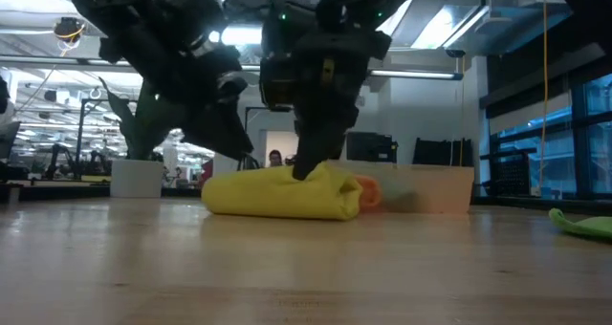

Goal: Roll microfiber towels into tight, uniform cylinder then place into a basket
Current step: Roll the yellow microfiber towel

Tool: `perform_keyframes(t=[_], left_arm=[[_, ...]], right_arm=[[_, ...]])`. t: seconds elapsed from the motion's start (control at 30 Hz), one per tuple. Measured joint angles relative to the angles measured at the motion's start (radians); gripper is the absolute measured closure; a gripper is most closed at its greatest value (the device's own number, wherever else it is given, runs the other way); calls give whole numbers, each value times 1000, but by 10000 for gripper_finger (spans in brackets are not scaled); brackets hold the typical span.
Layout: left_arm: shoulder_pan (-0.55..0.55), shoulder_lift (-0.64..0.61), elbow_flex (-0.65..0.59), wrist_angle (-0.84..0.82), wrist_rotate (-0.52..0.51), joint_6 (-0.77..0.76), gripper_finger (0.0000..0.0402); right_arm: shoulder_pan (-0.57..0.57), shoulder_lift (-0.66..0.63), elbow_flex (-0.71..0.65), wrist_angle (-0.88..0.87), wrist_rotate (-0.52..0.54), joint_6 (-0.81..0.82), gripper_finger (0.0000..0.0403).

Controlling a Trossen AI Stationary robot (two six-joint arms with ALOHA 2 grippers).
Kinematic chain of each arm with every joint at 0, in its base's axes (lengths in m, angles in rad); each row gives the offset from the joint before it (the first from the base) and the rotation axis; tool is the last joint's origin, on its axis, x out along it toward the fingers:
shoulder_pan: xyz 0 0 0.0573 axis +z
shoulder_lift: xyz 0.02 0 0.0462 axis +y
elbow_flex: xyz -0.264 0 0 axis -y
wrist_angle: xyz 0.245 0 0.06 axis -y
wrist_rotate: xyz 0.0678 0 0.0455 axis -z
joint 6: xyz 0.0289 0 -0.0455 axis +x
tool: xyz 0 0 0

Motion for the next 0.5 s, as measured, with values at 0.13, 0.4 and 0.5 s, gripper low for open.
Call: perform_keyframes(t=[0.13, 0.4, 0.5], left_arm=[[-36, -3, 0, -41, 53, 1, 294], [-94, 32, 1, -38, 176, 9, 294], [-122, 34, 1, -40, 176, 8, 294]], right_arm=[[45, 0, 0, 3, -7, -64, 396], [137, 0, 0, 52, 6, -144, 396], [157, 0, 0, 54, 14, -148, 396]])
